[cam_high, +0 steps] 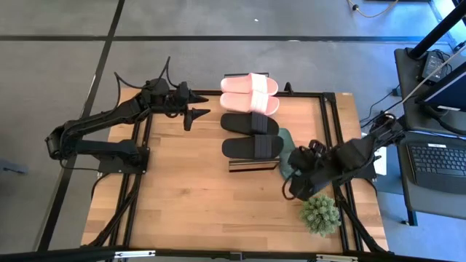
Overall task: Pick and place slides into the shelf
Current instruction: Put the green slide under the shelf
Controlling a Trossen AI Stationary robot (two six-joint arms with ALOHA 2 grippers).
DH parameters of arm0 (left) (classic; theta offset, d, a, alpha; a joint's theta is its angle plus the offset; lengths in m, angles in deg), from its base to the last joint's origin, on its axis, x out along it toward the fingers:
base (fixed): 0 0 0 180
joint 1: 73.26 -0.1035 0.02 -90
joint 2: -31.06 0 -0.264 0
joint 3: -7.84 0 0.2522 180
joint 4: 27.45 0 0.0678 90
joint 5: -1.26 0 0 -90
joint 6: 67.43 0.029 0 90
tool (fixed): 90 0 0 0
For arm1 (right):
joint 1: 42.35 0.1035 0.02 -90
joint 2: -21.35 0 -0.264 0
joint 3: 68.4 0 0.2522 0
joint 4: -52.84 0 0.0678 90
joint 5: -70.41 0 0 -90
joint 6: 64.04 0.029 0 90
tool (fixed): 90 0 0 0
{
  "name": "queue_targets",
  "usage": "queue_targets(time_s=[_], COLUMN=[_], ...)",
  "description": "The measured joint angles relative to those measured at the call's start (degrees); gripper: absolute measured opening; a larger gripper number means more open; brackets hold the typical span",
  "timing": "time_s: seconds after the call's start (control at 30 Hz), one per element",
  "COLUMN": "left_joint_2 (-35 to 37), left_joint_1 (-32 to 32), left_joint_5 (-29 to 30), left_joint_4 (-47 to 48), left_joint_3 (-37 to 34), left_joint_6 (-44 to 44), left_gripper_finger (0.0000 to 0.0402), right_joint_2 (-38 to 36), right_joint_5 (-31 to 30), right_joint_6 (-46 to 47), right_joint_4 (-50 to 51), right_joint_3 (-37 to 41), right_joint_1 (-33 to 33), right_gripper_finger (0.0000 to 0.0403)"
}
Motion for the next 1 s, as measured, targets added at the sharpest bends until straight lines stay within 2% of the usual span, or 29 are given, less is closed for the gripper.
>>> queue_targets(time_s=[0.17, 0.4, 0.53, 0.8, 1.0], left_joint_2=[0.0, 0.0, 0.0, 0.0, 0.0], left_joint_1=[0.0, 0.0, 0.0, 0.0, 0.0], left_joint_5=[0.0, 0.6, 0.6, 0.6, 0.6], left_joint_4=[-0.1, -0.1, -0.1, 0.0, 0.1], left_joint_3=[0.0, 0.0, 0.0, 0.0, 0.0], left_joint_6=[0.0, 0.0, 0.0, 0.0, 0.0], left_gripper_finger=[0.0212, 0.0212, 0.0212, 0.0212, 0.0212], right_joint_2=[0.0, 0.0, 0.0, 0.0, 0.0], right_joint_5=[-0.5, -0.2, 2.6, 2.6, 2.5], right_joint_6=[-2.0, 2.7, 2.5, -4.3, -4.5], right_joint_4=[-0.2, -1.2, -5.2, -15.1, -20.9], right_joint_3=[7.6, 22.4, 28.3, 37.9, 43.7], right_joint_1=[2.1, 2.1, 1.7, 1.7, 1.6], right_gripper_finger=[0.0266, 0.0266, 0.0266, 0.0266, 0.0266])
